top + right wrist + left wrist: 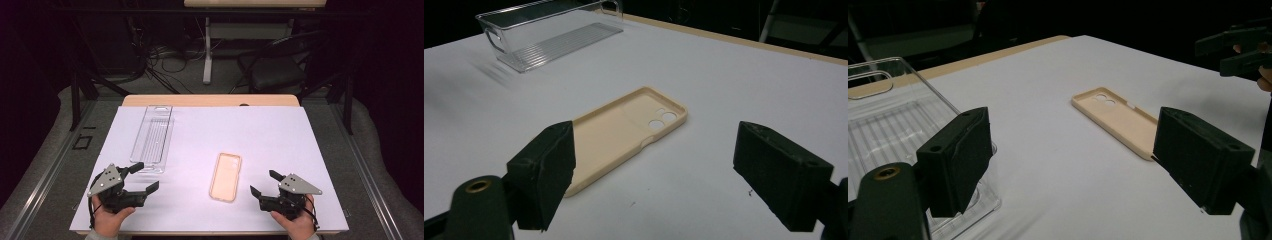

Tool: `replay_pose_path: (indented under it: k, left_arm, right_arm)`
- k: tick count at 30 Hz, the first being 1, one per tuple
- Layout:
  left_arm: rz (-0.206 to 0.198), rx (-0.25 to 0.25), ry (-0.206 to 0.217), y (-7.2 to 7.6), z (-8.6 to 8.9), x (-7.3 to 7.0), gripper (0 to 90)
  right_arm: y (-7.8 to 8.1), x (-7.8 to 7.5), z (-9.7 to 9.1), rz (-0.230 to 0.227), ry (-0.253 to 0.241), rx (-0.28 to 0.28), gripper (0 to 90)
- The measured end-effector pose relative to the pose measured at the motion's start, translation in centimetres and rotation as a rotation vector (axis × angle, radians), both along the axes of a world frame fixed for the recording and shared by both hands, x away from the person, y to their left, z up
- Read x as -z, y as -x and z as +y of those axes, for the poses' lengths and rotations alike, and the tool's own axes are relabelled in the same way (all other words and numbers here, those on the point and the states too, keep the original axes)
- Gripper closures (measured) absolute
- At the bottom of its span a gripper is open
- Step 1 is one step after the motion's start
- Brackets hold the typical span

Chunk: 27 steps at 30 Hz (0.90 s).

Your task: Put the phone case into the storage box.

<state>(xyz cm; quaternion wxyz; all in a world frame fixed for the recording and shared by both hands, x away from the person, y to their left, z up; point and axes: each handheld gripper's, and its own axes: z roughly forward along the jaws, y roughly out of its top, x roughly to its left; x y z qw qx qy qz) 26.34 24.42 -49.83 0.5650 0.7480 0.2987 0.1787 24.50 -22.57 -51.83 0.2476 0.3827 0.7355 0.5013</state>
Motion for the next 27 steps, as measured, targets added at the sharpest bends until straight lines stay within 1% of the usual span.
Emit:
replay_pose_path:
  k: [4,6,10,11,12,15,17,18,19,21,27]
  left_arm:
    - [0.004,0.002,-0.004,-0.1,0.0,0.0,16.1]
    - [0.01,0.01,-0.005,-0.1,0.0,0.1,16.3]
    - [0.018,0.006,-0.008,-0.1,-0.1,0.1,17.1]
    - [0.018,0.006,-0.008,-0.2,-0.1,0.1,17.1]
    - [0.021,0.006,-0.013,-0.2,-0.1,0.1,17.1]
    - [0.028,-0.003,-0.02,-0.3,-0.2,0.3,17.1]
    - [0.036,-0.003,-0.02,-0.4,-0.3,0.3,17.1]
    - [0.043,-0.004,-0.023,-0.4,-0.3,0.4,17.1]
    - [0.047,-0.001,-0.028,-0.4,-0.4,0.4,17.1]
    - [0.058,0.002,-0.043,-0.5,-0.5,0.5,17.1]
    - [0.081,0.01,-0.054,-0.7,-0.9,0.8,18.8]
  right_arm:
    - [0.0,0.0,0.1,0.011,0.003,0.002,16.9]
    - [0.0,0.1,0.2,0.016,0.015,0.0,16.3]
    - [-0.1,0.3,0.4,0.04,0.028,-0.019,15.3]
    - [-0.1,0.3,0.4,0.04,0.028,-0.019,15.3]
    - [-0.2,0.5,0.5,0.05,0.039,-0.021,15.2]
    - [-0.2,0.5,0.6,0.063,0.048,-0.019,15.3]
    - [-0.3,0.7,0.8,0.081,0.048,-0.021,15.8]
    - [-0.3,0.7,0.8,0.081,0.048,-0.021,15.8]
    - [-0.3,0.8,0.8,0.087,0.044,-0.023,16.5]
    - [-0.4,0.8,1.0,0.093,0.053,-0.034,19.2]
    - [-0.5,0.9,1.6,0.11,0.064,-0.054,23.4]
